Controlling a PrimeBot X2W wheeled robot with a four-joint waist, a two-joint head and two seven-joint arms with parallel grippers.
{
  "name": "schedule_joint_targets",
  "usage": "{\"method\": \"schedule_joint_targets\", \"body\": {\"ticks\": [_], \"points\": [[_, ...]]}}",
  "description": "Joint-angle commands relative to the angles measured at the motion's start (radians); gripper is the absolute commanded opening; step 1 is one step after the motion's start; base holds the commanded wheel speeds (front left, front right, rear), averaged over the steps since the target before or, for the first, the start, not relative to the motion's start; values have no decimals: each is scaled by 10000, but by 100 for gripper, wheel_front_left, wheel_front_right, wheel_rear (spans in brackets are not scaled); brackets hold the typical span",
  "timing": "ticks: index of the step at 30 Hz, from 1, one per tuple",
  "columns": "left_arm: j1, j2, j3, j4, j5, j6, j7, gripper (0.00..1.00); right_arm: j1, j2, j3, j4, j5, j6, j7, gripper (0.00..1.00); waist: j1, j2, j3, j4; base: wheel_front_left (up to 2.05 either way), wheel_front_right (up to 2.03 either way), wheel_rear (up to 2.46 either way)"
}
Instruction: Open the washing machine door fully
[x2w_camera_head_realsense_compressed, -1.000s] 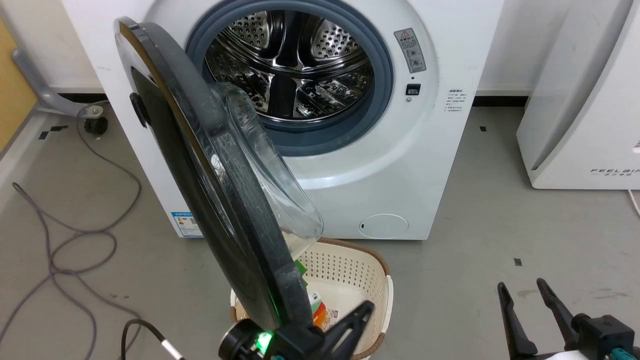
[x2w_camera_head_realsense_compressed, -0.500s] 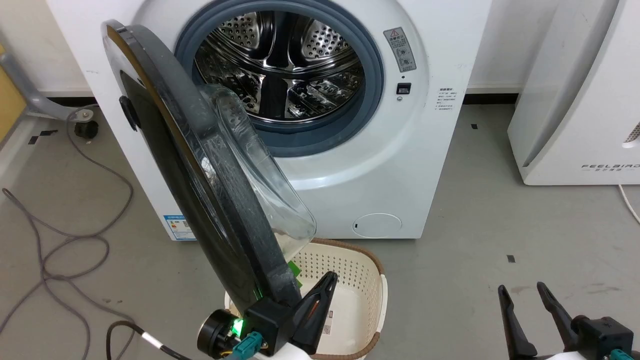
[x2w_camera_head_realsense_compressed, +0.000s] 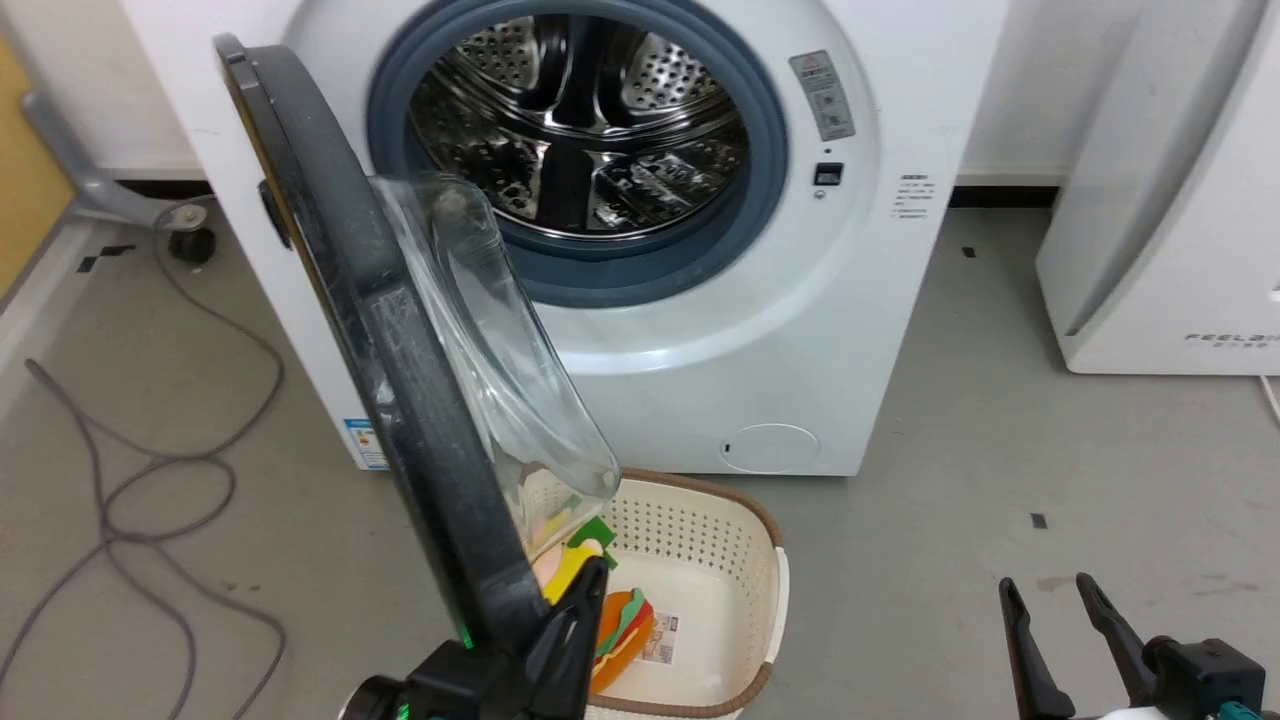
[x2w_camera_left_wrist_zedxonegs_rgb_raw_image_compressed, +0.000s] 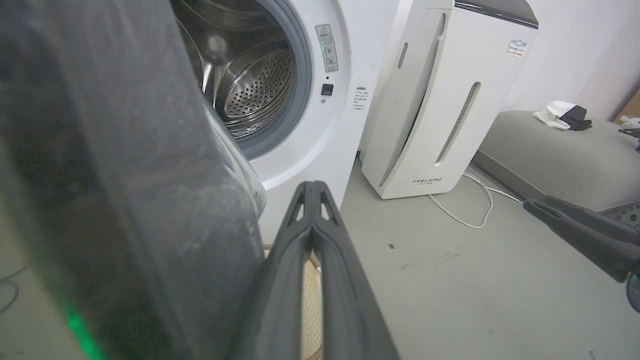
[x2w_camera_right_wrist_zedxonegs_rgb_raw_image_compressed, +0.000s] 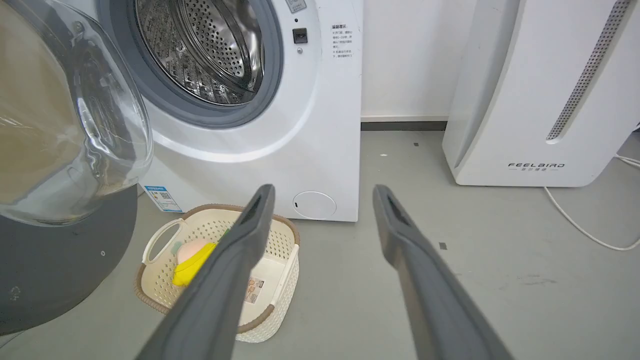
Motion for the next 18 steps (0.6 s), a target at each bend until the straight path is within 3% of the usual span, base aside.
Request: {"method": "schedule_joint_targets", "body": {"ticks": [1,18], "points": [[178,118,187,-182,-73,163,-43,0,31,39,-4,35,7,6,-64,100,0,-1,-13,144,0,0,0],[728,421,872,-998,-62,860,-226,0,-53,39,-163,-4,-141,6,122,100,0,-1,190,2357,0,0,0]]}}
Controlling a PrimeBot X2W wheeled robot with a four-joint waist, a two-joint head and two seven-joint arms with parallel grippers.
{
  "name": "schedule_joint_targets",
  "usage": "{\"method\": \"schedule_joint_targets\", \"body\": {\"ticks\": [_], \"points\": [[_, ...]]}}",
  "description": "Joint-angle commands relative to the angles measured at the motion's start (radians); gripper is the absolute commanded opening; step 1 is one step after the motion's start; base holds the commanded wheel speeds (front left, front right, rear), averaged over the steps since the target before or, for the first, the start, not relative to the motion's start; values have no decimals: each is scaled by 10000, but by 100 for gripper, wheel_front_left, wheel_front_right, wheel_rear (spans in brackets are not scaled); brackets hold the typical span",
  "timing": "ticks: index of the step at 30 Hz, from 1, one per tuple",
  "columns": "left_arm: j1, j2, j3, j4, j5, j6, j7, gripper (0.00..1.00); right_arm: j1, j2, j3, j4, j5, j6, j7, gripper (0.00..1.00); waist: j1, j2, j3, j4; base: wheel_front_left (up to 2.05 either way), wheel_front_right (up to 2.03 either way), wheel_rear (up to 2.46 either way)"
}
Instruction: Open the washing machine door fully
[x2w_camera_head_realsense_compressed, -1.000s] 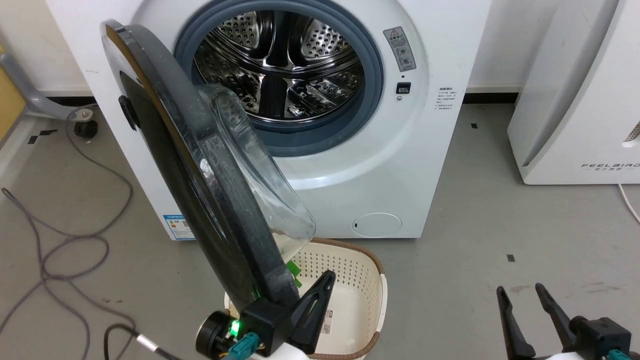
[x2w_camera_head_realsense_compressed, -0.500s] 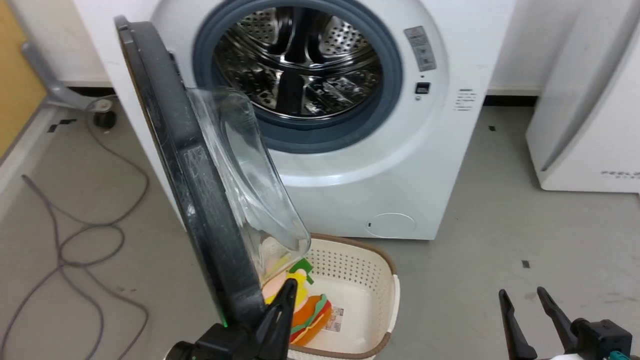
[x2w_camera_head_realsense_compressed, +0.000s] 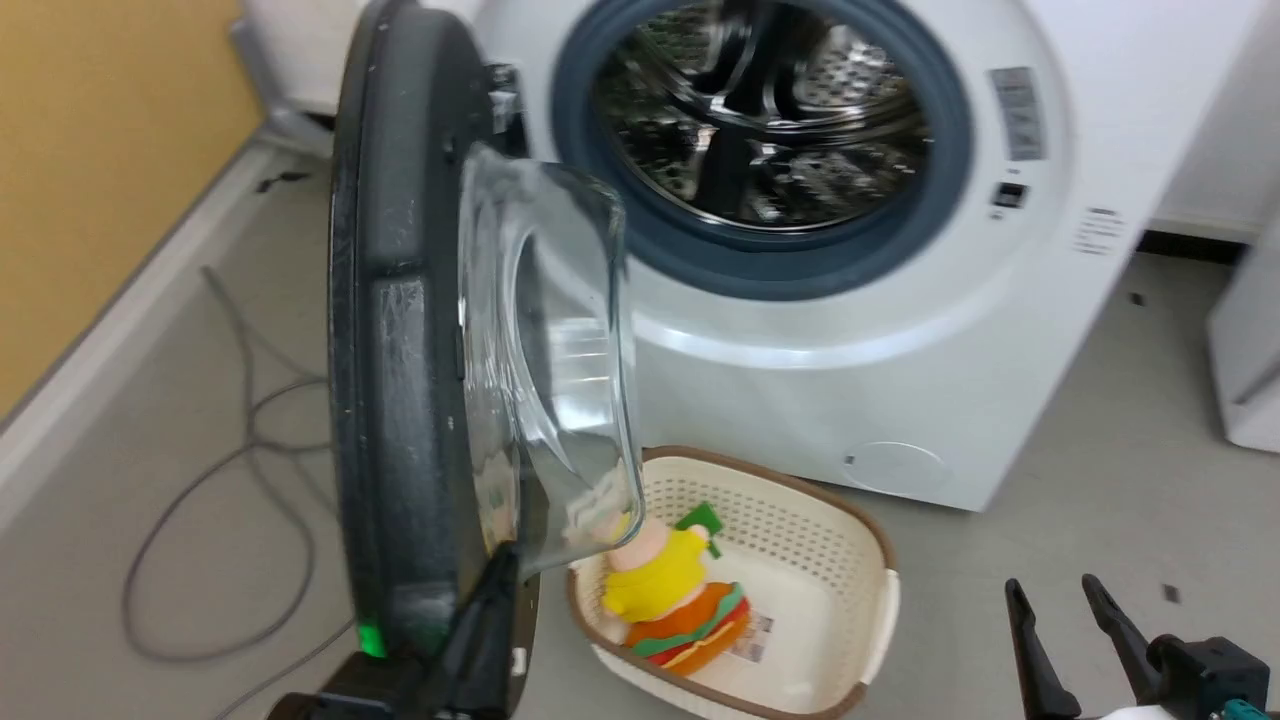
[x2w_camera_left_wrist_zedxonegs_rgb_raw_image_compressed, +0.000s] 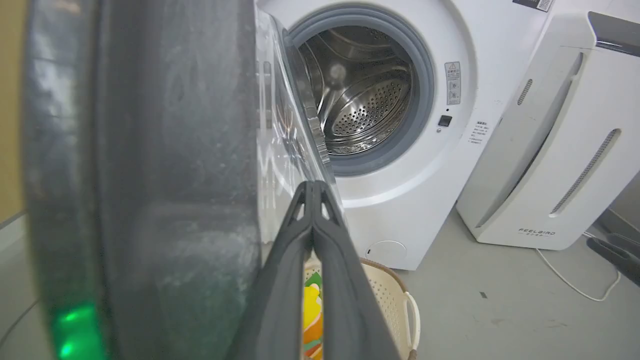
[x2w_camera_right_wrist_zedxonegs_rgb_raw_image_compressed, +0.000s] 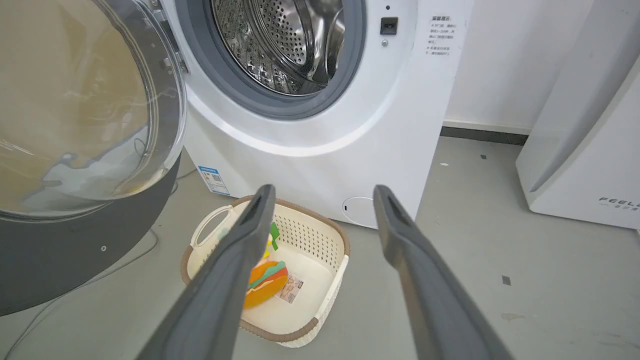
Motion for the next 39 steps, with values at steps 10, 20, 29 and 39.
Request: {"method": "schedule_joint_targets", "body": {"ticks": [10,20,29,39], "points": [[186,570,1213,233,-200,434,-481,0,-172,26,-17,-84,-165,6,152,100,0,0,204,1309,0,0,0],[-632,1174,2806,1481,-902,458,-1126,0,-387,26,29,-22,-133,6,226,100,0,0,428,1368,0,0,0],[-1866,1731,3929,3214,-1622,203,-1564,0,-467,26,-69,-10,-136,6,323,100,0,0,685,1161,0,0,0],[-3346,2440,4716,5675,-2133,-336,-1925,0,-624,26,-31,4,-141,6,399,100,0,0,875,1022,0,0,0]]}}
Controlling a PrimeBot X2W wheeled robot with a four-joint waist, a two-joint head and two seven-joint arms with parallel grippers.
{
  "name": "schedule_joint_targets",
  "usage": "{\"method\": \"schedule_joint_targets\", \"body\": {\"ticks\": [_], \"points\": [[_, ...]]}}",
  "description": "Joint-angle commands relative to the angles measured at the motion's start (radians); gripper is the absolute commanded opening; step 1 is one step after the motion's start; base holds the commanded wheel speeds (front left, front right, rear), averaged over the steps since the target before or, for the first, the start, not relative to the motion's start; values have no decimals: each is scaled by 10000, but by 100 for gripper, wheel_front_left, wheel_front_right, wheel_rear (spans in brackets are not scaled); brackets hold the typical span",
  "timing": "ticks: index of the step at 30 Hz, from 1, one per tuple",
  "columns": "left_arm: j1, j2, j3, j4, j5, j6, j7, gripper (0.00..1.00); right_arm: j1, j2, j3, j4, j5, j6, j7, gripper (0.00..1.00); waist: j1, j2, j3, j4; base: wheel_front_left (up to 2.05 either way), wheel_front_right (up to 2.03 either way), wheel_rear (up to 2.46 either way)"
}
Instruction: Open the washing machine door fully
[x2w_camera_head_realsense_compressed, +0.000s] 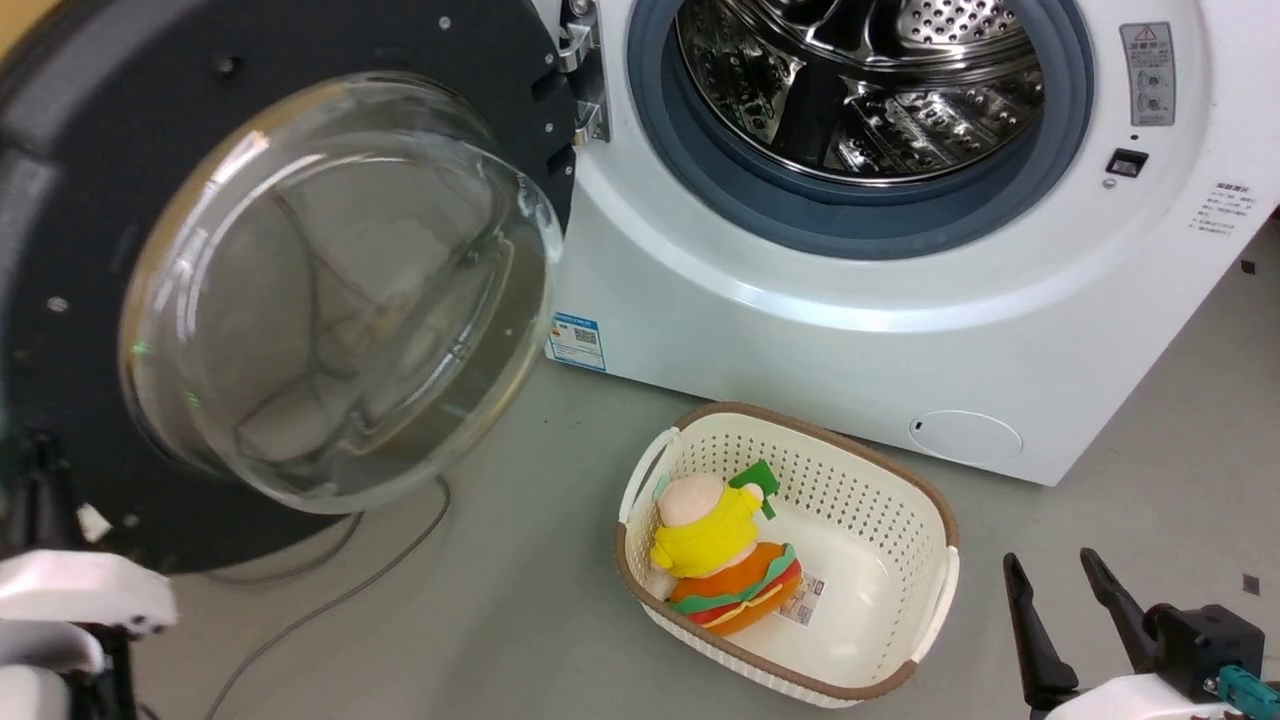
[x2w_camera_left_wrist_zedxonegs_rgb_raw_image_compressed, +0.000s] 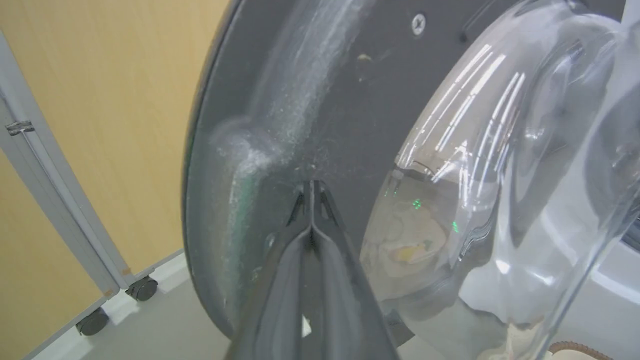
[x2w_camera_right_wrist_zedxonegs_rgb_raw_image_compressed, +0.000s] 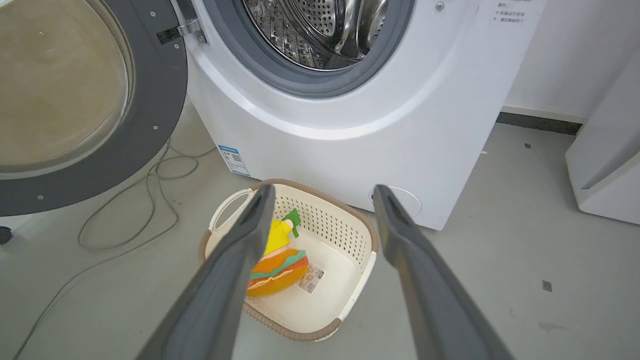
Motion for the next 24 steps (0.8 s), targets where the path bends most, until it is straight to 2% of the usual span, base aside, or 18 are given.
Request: {"method": "schedule_joint_targets", "body": {"ticks": [1,8,13,18,24], "points": [[-289,168,131,360,-59,-89,-88,0,-190,26,6,14,-47,6,47,100,0,0,24,-28,0,0,0],[-960,344,322,1595,-20,-299,-244,0,-219,26,27,84,4,6,65,100,0,0,-21,-87,0,0,0],[-832,186,367,1887,129,-374,-287,0,-185,26,121,162,55,6,33,100,0,0,-190,-192,0,0,0],[-7,-300,476,1169,417,-339,-296,0,-94,26,157,266,193,6,-87,100,0,0,-448,-308,0,0,0],[1419,-1048,146,-288,660,-176,-295,0,108,26,194,392,295,6,-174,100,0,0,-851,-353,0,0,0]]}}
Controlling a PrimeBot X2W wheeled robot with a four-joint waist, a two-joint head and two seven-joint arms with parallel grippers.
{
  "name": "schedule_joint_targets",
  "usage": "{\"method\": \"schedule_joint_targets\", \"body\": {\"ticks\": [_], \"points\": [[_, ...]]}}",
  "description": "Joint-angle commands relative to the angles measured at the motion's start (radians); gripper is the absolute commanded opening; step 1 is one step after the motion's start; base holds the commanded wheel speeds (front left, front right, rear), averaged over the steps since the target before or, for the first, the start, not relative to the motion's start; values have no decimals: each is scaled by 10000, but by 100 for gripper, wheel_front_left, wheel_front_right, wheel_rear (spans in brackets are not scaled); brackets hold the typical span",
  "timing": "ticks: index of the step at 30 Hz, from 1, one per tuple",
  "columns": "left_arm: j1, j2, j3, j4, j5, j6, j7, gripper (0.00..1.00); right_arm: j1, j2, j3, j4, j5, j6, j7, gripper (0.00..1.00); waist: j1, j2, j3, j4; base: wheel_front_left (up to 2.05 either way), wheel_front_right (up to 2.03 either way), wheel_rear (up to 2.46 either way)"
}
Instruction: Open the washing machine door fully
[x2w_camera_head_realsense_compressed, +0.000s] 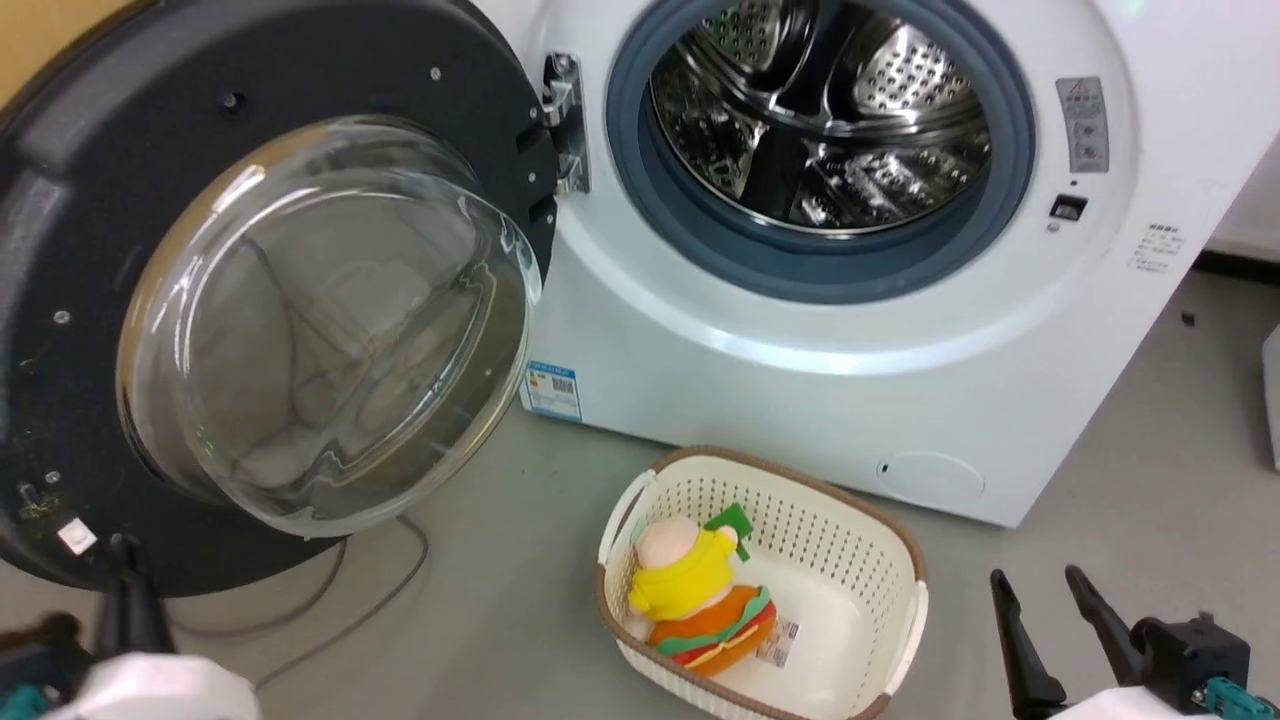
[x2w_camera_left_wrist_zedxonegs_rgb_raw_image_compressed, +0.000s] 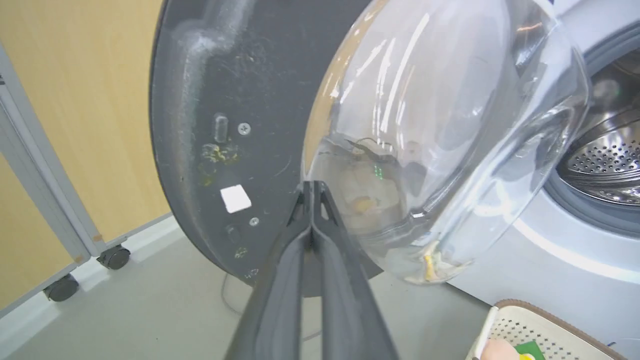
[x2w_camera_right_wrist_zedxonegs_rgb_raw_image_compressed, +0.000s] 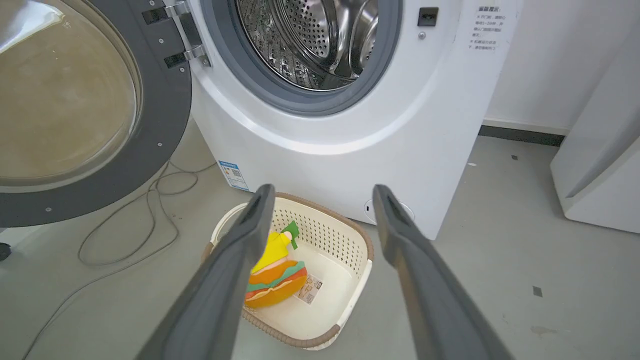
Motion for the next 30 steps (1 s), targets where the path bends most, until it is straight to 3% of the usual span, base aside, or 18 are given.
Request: {"method": "schedule_joint_targets", "body": {"ticks": [1,2,3,8,13,19,21,30], "points": [[364,-171,-149,-396,88,79,41,27,86,26,21,10,84,6,-71,100,1,0,-102,-31,0,0,0],[564,-307,-239,-671,60,112,155,73,99,26,29,-5,94,6,-91,100,1,0,-131,-47,0,0,0],[735,-407,-311,-956,51,146,230,100,103,26,39,-34,60,6,-125,100,1,0,-155,-74,0,0,0],[1420,-571,-740,-2071,331,362,653,100,153,26,65,-153,-188,6,-125,100,1,0,-284,-297,0,0,0],[1582,-603,-1645,-2550,924,250,938,100,170,26,115,-290,-343,6,-59,100,1,0,-369,-643,0,0,0],[1270,-795,-2523,-2443,1107,-161,1119,100,190,26,198,-491,-505,6,-22,100,1,0,-477,-1260,0,0,0],[934,-897,-2931,-2259,1176,-403,1106,100,234,26,246,-659,-630,6,62,100,1,0,-495,-1755,0,0,0],[691,-979,-3243,-1715,1163,-549,1056,100,364,26,421,-787,-705,6,184,100,1,0,-471,-2752,0,0,0]]}}
